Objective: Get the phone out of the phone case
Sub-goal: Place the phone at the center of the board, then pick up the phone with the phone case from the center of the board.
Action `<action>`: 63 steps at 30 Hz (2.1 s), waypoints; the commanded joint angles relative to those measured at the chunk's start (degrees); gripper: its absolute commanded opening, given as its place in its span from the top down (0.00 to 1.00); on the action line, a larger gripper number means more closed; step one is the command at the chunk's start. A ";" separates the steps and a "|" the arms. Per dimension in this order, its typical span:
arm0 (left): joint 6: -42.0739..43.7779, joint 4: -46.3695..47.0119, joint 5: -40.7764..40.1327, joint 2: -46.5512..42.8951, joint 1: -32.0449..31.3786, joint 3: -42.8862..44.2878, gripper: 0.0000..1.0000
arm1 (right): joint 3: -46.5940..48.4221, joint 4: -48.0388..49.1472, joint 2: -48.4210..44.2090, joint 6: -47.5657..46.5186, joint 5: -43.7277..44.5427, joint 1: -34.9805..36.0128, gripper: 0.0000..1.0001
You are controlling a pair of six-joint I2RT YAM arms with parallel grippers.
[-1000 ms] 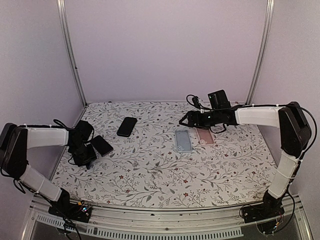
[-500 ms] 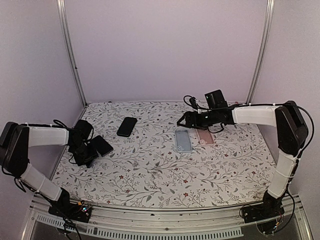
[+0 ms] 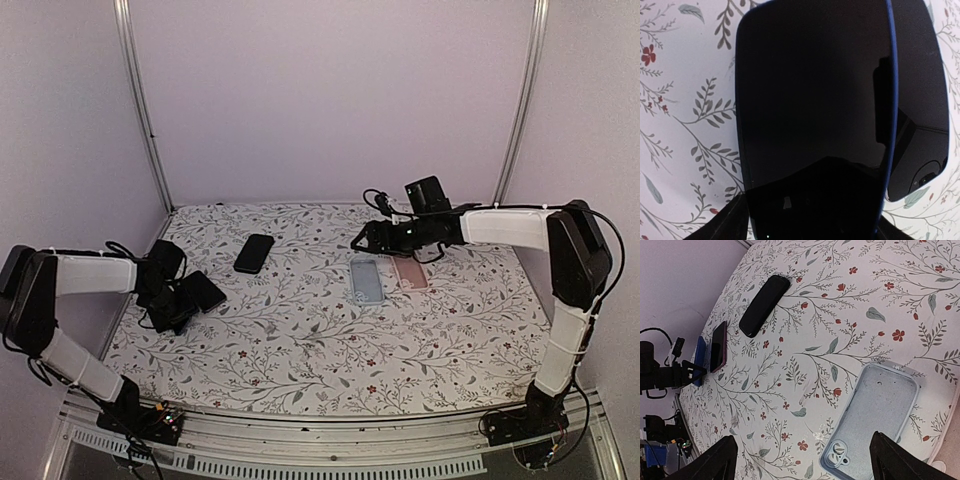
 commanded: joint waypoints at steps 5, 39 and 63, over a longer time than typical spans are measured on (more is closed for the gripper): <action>-0.08 0.65 2.54 -2.34 0.59 -1.73 0.25 | 1.87 -1.22 1.14 -0.85 1.40 0.92 0.05; 8.82 3.19 4.23 -10.38 0.52 1.66 0.01 | 4.16 -6.33 -2.41 0.37 7.83 1.79 0.01; 27.31 9.18 5.68 15.82 -5.96 29.83 0.01 | 5.89 -8.27 -7.16 4.51 11.63 3.05 0.01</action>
